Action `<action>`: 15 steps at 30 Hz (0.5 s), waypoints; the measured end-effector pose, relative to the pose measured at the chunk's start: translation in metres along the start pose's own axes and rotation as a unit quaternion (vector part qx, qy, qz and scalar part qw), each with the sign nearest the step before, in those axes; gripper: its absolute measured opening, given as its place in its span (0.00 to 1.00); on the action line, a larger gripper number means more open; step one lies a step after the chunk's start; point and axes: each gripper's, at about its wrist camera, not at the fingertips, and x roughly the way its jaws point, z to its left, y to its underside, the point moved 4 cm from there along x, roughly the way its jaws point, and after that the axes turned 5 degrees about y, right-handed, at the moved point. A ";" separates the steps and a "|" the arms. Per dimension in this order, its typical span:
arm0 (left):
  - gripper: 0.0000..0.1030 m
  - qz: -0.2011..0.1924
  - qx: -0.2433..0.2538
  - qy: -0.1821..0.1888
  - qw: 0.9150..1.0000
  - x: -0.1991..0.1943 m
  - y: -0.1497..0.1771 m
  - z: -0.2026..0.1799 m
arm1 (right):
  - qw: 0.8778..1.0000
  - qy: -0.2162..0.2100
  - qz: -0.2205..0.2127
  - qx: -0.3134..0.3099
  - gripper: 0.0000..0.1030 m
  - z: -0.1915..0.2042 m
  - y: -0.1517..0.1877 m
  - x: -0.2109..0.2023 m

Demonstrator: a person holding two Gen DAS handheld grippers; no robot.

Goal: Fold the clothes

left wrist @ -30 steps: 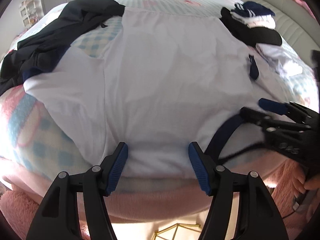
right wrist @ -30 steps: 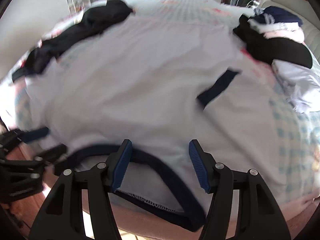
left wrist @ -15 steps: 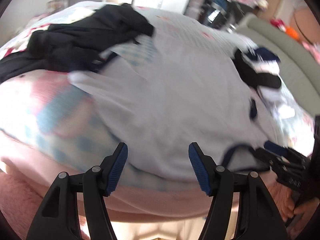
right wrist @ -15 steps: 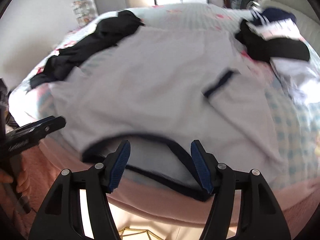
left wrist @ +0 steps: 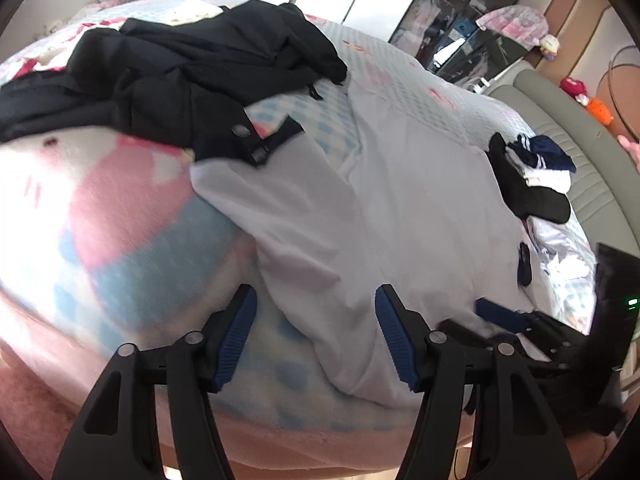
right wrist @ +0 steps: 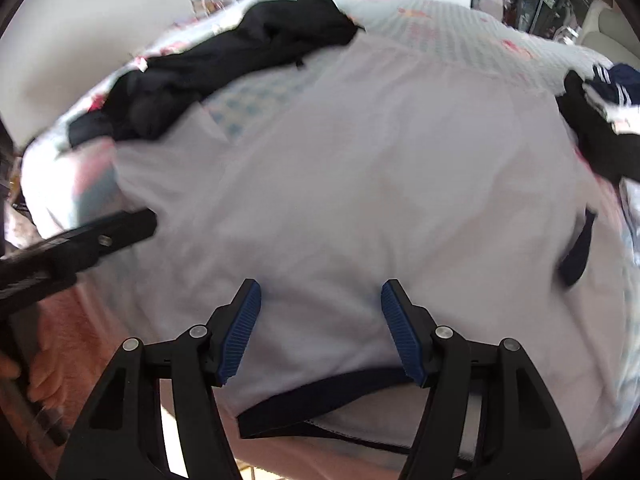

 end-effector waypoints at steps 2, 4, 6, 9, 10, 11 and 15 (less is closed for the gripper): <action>0.58 0.005 -0.002 -0.002 1.000 0.004 0.003 0.001 | 1.000 -0.003 0.000 0.013 0.63 -0.002 0.010 0.002; 0.58 0.004 -0.021 0.009 1.000 0.006 -0.001 0.005 | 1.000 -0.013 0.001 0.016 0.63 -0.004 0.016 -0.002; 0.58 -0.001 -0.059 0.032 0.998 0.009 -0.010 0.012 | 1.000 -0.023 0.002 0.019 0.63 -0.005 0.017 -0.007; 0.57 -0.013 -0.078 0.047 0.996 0.011 -0.025 0.014 | 0.999 -0.037 -0.006 0.033 0.63 -0.008 0.013 -0.016; 0.53 -0.016 -0.069 0.047 0.996 0.011 -0.029 0.009 | 0.998 -0.037 -0.010 0.040 0.63 -0.011 0.012 -0.019; 0.50 -0.019 -0.059 0.047 0.997 0.010 -0.032 0.005 | 0.998 -0.032 -0.013 0.047 0.63 -0.013 0.009 -0.021; 0.19 -0.013 -0.035 0.040 0.998 0.016 -0.041 -0.008 | 0.997 -0.013 -0.019 0.068 0.63 -0.026 -0.002 -0.029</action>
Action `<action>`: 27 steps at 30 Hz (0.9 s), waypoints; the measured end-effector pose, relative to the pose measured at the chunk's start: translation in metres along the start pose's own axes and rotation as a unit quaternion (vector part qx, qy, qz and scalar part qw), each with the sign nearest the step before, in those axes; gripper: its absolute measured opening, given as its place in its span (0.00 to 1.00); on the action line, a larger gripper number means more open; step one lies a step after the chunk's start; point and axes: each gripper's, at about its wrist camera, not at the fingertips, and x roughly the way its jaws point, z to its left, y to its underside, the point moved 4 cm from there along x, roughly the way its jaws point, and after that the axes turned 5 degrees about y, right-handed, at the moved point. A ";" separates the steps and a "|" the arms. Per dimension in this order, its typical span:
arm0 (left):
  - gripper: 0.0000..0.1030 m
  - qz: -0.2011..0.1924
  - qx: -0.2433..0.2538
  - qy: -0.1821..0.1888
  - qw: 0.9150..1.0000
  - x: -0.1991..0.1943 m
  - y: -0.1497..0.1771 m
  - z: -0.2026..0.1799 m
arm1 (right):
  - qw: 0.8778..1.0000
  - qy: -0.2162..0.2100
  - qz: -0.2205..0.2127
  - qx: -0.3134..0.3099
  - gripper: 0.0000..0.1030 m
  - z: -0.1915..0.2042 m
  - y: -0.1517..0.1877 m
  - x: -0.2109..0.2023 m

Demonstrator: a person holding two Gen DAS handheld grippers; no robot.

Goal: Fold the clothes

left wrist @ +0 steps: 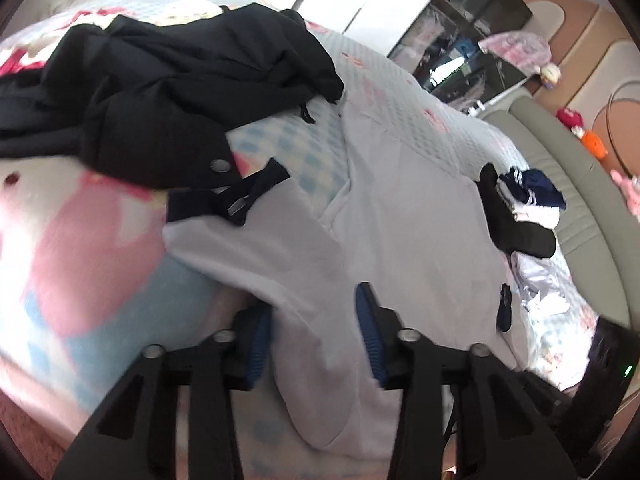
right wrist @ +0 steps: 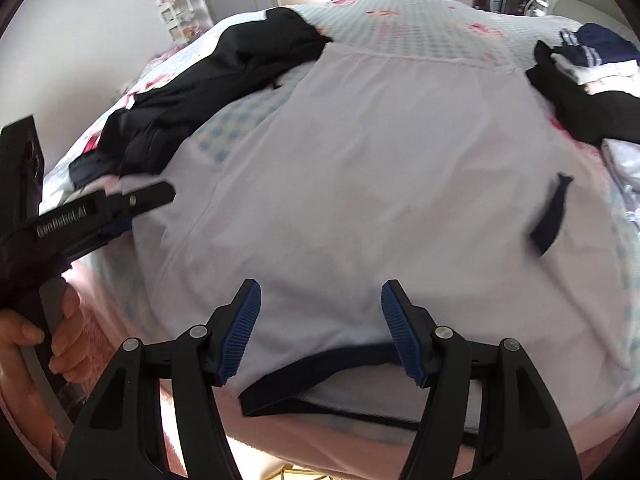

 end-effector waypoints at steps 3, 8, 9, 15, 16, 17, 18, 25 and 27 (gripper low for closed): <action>0.05 0.001 0.046 -0.007 0.999 0.001 0.000 -0.020 | 1.000 0.004 0.000 0.016 0.63 -0.012 -0.007 -0.006; 0.04 0.025 0.112 0.052 0.992 0.009 0.014 -0.072 | 0.999 0.010 -0.011 0.036 0.63 -0.032 -0.013 -0.014; 0.04 0.031 0.122 0.061 0.990 0.012 0.018 -0.080 | 0.999 0.012 -0.009 0.042 0.63 -0.037 -0.012 -0.014; 0.30 0.120 0.160 0.077 0.977 0.038 0.055 -0.099 | 0.998 0.026 -0.006 0.055 0.63 -0.055 -0.010 -0.014; 0.53 0.116 0.163 0.078 0.977 0.033 0.057 -0.098 | 0.998 0.027 -0.006 0.055 0.63 -0.056 -0.011 -0.014; 0.60 0.103 0.162 0.081 0.978 0.025 0.058 -0.096 | 0.998 0.028 -0.006 0.055 0.63 -0.057 -0.011 -0.014; 0.61 0.088 0.155 0.085 0.980 0.015 0.056 -0.092 | 0.998 0.023 -0.004 0.056 0.63 -0.058 -0.011 -0.015; 0.58 -0.022 0.085 0.014 0.996 -0.038 0.031 -0.040 | 0.999 -0.041 -0.007 0.003 0.63 -0.017 -0.023 -0.011; 0.53 -0.027 0.063 -0.021 0.997 -0.040 0.029 -0.021 | 0.998 -0.055 -0.004 -0.034 0.63 0.008 -0.027 -0.006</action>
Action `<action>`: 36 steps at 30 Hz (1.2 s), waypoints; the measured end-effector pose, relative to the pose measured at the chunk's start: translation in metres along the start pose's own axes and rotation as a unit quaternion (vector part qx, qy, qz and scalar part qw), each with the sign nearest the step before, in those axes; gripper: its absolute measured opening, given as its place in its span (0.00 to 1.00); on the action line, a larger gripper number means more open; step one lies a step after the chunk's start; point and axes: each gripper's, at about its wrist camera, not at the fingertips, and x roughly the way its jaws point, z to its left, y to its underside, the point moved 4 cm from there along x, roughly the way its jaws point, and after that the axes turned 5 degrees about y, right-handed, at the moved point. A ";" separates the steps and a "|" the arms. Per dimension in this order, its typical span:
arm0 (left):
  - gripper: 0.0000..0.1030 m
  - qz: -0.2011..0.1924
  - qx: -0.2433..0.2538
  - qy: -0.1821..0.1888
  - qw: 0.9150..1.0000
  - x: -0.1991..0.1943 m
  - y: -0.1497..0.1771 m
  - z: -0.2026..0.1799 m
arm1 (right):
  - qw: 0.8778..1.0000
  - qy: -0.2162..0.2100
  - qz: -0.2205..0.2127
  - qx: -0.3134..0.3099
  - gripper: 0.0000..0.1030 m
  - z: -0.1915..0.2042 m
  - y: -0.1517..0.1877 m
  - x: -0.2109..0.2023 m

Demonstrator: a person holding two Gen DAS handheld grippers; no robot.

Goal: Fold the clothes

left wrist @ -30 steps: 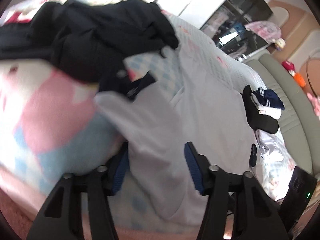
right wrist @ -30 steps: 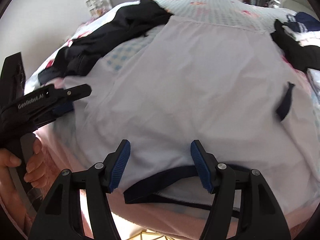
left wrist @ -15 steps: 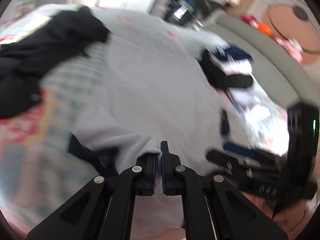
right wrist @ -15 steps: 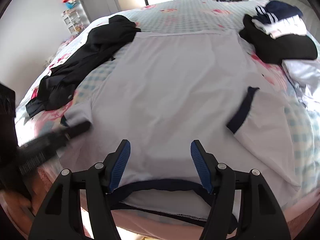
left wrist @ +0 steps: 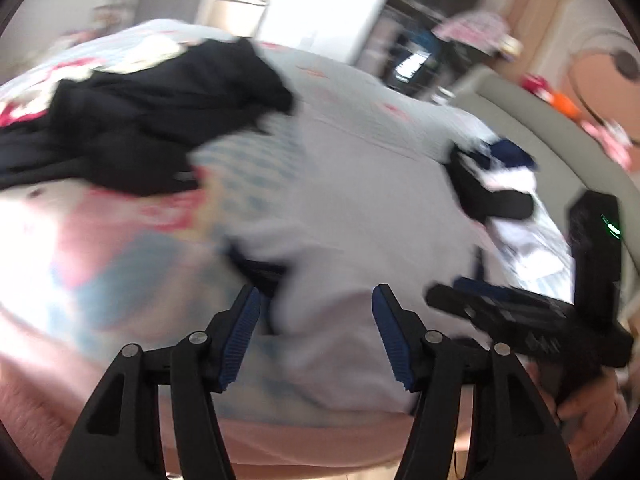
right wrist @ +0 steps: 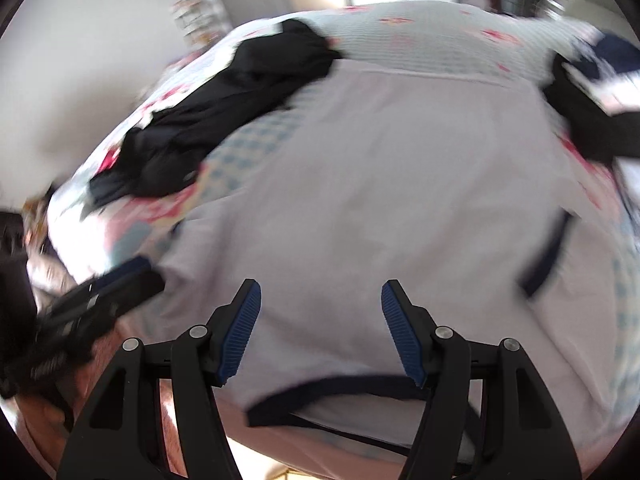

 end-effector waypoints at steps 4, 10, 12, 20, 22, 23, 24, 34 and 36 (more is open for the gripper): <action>0.42 0.003 -0.028 -0.051 0.998 0.000 0.003 0.029 | 0.998 -0.024 0.005 -0.053 0.63 0.044 -0.006 0.011; 0.38 0.013 -0.031 -0.051 0.998 0.007 0.009 0.039 | 0.990 0.018 0.038 -0.136 0.61 0.082 -0.003 0.043; 0.38 0.013 -0.034 -0.041 0.999 0.007 0.010 0.039 | 0.990 0.042 0.042 -0.131 0.58 0.077 -0.003 0.050; 0.38 0.036 -0.008 -0.018 0.999 0.020 0.010 0.024 | 0.997 0.079 0.005 0.000 0.57 0.015 -0.010 0.032; 0.38 0.054 0.008 -0.010 0.998 0.027 0.011 0.016 | 0.996 0.088 0.013 0.011 0.57 0.002 -0.007 0.031; 0.38 0.062 0.014 -0.009 0.998 0.031 0.012 0.013 | 0.995 0.094 0.018 0.014 0.57 -0.003 -0.004 0.031; 0.38 0.070 0.018 -0.009 0.997 0.035 0.013 0.010 | 0.995 0.091 0.020 0.018 0.57 -0.005 -0.001 0.029; 0.41 0.064 0.011 0.057 0.996 0.023 0.010 0.001 | 0.999 0.023 0.016 -0.040 0.62 0.021 -0.006 0.015; 0.41 0.082 0.024 0.054 0.995 0.029 0.017 -0.004 | 0.997 0.021 0.023 -0.070 0.62 0.033 -0.008 0.022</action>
